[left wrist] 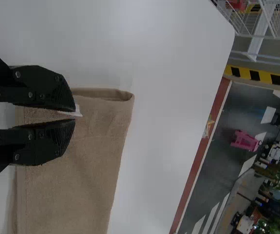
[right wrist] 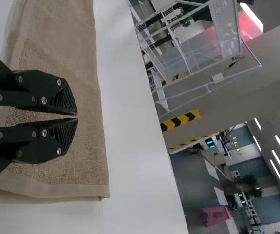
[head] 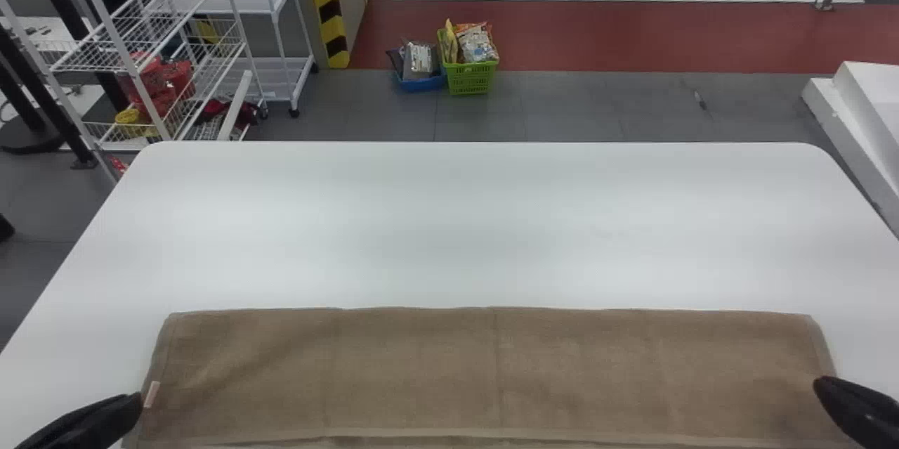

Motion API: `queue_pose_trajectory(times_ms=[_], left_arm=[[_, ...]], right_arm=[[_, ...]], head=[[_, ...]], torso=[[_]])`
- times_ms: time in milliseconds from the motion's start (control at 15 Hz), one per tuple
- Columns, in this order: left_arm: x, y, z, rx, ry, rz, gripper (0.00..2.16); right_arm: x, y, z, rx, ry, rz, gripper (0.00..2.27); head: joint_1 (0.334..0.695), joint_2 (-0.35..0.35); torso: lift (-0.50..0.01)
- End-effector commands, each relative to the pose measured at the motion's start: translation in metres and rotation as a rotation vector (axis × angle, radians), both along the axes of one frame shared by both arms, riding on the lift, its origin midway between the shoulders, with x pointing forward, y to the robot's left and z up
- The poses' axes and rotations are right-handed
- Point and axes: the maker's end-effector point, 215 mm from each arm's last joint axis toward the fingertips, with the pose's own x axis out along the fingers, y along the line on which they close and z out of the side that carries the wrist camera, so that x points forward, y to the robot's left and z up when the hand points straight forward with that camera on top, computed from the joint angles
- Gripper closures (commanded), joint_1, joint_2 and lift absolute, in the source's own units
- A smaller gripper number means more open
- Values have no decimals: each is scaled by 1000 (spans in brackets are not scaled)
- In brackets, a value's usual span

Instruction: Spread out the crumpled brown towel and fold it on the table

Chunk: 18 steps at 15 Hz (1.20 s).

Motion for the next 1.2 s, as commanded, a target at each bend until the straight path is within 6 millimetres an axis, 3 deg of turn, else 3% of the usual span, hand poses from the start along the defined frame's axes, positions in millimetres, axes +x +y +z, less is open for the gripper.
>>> queue_pose_trajectory(times_ms=[0,333,467,800,1133], left_arm=[[-10,4,-4,-11,14,14,107],[-20,8,-24,-12,56,47,151],[-9,13,-26,-8,35,58,154],[40,12,-10,-53,-41,5,215],[45,-5,-21,-135,10,-44,218]], right_arm=[[3,-7,13,-33,-50,-9,130],[1,-13,19,-31,-80,-18,113],[1,-13,19,-31,-83,-17,117],[2,-12,24,-28,-92,-15,124],[-1,-15,24,-9,-92,-19,124]], head=[[695,47],[695,40],[695,46],[695,40],[695,19]], torso=[[-127],[-127],[-127],[-127],[-127]])
